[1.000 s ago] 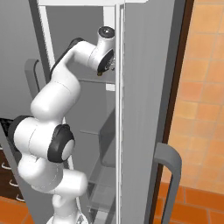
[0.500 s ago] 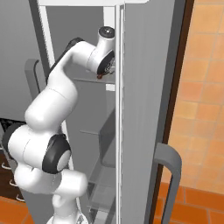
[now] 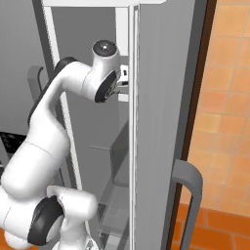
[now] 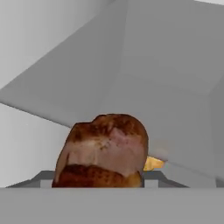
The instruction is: Place one lemon and one chicken drumstick in each tupperware on the nearby counter, to pack two identical lunches.
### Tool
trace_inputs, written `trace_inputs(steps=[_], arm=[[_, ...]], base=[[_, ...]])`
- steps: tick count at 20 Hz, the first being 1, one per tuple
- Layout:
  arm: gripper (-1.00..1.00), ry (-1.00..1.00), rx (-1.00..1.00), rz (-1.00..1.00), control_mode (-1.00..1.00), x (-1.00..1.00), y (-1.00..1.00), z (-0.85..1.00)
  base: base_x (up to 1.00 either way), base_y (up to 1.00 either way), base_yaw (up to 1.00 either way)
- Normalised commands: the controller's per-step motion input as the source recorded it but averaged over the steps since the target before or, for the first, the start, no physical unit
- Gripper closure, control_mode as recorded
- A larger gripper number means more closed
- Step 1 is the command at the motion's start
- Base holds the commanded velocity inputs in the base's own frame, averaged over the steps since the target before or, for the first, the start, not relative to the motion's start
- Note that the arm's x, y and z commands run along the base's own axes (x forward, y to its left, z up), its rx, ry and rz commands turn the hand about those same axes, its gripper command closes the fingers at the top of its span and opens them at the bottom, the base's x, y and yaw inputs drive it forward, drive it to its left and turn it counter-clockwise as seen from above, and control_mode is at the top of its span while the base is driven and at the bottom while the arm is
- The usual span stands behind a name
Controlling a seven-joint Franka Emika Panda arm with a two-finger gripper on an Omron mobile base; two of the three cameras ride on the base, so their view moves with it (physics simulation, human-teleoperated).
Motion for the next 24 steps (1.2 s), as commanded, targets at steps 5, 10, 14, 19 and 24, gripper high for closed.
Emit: trace_inputs(steps=[5, 10, 14, 19, 24], arm=[[1.0, 0.01, -0.07, -0.13, -1.0, -1.0, 0.13, 0.09], [1.0, 0.02, 0.0, -0.16, -1.0, -1.0, 0.02, -0.13], [1.0, 0.03, 0.0, -0.16, -1.0, -1.0, 0.04, -0.28], [1.0, 0.03, 0.0, -0.08, -1.0, -0.98, 0.33, -0.43], [1.0, 0.0, 0.0, 0.0, 1.0, 0.0, 0.0, 0.0]], base=[[0.0, 0.0, 0.0], [0.0, 0.0, 0.0], [0.0, 0.0, 0.0], [0.0, 0.0, 0.0], [-0.9, 0.97, 0.0]])
